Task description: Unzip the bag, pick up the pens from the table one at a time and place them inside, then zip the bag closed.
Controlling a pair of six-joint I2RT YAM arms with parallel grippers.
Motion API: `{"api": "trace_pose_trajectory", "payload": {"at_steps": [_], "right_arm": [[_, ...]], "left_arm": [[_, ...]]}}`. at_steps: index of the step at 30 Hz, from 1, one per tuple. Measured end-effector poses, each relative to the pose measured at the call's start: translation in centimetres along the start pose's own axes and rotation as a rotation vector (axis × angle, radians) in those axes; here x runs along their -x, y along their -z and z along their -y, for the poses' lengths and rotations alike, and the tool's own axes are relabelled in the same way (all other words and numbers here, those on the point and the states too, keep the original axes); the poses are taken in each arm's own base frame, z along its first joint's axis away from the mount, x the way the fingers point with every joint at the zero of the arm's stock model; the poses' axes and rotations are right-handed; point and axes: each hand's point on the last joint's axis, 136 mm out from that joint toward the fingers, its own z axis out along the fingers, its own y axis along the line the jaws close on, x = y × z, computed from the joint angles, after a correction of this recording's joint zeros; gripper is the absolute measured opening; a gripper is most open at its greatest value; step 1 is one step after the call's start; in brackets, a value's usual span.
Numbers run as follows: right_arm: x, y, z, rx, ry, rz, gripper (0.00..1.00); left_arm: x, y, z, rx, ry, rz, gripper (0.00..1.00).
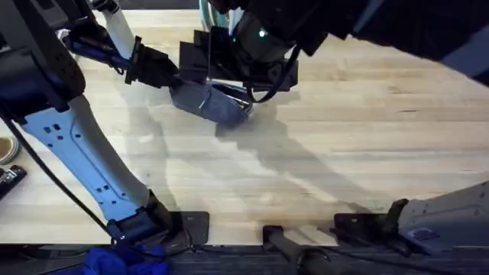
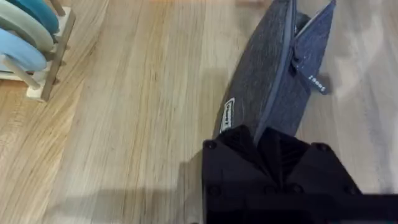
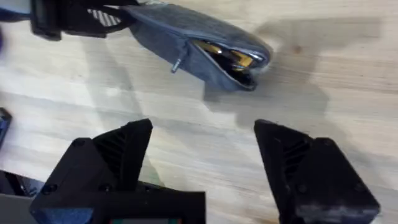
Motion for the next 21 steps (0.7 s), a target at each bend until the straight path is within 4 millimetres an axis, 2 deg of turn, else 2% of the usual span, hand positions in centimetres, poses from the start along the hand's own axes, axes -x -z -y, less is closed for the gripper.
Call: {"api": "trace_pose_trajectory", "payload": {"at_steps": [8,16,21], "right_arm": [[0.2,0.2,-1.8,0.060,0.005,0.027,0.996],[0.1,0.2,-1.9,0.067,0.004,0.021,0.995],[0.7,0.3,-2.8,0.103,-0.002,0.045,0.996]], "left_arm": [[0.0,0.0,0.0,0.000,0.000,0.000,0.041],[0.0,0.0,0.0,0.000,0.001,0.000,0.041],[0.0,0.0,0.0,0.000,0.001,0.000,0.042]]}}
